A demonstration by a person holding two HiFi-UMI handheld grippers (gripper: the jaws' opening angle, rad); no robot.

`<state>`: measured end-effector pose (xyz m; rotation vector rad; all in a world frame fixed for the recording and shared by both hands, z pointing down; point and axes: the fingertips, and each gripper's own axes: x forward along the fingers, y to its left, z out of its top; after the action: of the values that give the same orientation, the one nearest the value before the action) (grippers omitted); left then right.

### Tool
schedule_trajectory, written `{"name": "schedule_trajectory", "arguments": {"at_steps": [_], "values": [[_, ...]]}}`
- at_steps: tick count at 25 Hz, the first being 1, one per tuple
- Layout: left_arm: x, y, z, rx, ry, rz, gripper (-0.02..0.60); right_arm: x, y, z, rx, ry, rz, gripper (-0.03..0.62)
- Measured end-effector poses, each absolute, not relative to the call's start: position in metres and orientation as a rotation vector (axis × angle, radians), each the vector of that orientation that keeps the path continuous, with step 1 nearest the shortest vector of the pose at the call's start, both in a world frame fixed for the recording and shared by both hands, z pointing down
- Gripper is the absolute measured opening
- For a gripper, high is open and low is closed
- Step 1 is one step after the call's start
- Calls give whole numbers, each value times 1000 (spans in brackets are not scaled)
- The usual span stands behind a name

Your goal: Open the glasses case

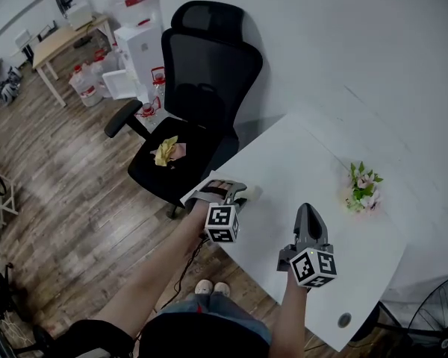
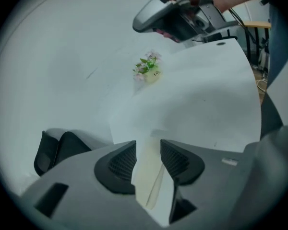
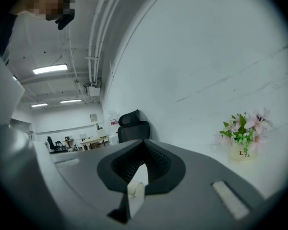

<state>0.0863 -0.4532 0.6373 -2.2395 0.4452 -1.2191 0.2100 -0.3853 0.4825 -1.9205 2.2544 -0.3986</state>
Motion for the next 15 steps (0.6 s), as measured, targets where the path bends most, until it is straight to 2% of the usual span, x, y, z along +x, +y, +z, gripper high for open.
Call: {"name": "schedule_trajectory", "arguments": {"at_steps": [15], "values": [[96,-456,687,-1970,253,-1407,140,224,-387,491,-1931,2249,-428,9]]}}
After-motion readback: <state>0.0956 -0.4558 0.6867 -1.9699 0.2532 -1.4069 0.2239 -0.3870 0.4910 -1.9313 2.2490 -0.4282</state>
